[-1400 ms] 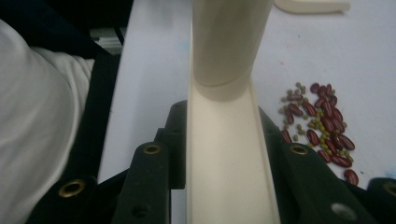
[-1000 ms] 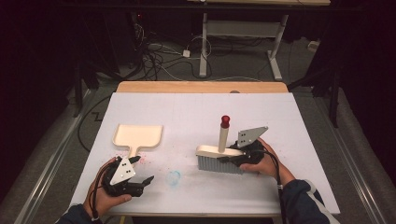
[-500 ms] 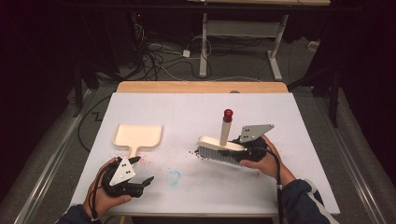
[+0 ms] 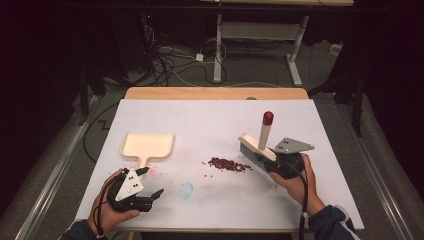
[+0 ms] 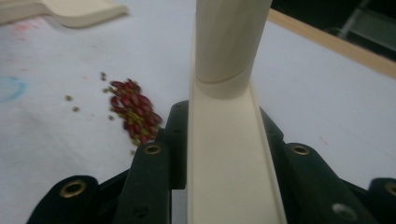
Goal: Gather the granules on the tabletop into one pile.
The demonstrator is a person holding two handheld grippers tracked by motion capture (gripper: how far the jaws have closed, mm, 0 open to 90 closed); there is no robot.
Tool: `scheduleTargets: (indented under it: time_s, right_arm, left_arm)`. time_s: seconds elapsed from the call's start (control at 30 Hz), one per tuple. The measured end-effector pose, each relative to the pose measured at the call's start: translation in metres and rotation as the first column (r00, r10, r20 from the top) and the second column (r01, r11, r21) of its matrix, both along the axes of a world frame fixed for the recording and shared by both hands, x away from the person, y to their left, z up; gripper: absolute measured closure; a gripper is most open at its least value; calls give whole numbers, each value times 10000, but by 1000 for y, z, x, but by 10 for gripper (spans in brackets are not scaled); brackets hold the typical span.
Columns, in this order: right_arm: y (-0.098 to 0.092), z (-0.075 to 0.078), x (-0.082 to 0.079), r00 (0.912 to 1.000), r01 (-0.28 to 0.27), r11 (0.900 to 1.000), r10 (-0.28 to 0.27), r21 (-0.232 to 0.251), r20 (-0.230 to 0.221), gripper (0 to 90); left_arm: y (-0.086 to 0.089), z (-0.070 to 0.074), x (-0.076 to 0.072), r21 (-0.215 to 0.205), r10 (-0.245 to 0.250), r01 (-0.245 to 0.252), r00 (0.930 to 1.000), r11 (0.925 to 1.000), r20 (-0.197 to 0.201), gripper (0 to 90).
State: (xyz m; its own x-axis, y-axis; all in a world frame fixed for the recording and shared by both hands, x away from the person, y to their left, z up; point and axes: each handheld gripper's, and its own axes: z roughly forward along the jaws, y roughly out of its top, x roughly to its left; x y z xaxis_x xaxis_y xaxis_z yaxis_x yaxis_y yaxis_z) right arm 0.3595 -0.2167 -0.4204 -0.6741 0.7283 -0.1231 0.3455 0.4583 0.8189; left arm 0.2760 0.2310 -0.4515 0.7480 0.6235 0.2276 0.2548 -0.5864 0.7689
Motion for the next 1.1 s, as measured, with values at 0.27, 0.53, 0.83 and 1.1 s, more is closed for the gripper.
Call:
scheduleTargets:
  time_s: [0.27,0.53,0.83,1.1]
  right_arm:
    - [-4,-7,2,9924,1058,9943,-1048,-116,648,675]
    - [4,-19,3,9844,1747,9838,-1737,-402,285,675]
    - [56,-23,-9,9833,1713,9818,-1652,-825,762,676]
    - [85,-26,-8,9848,1521,9855,-1446,-753,960,676]
  left_arm:
    - [0,0,0,36,14,-14,10000,10000,-29,191]
    - [-1,0,0,70,36,-36,10000,10000,-78,191]
    - [-2,0,1,95,85,-84,9999,9999,-98,191]
    - [-1,-1,1,48,84,-84,9999,10000,-108,192]
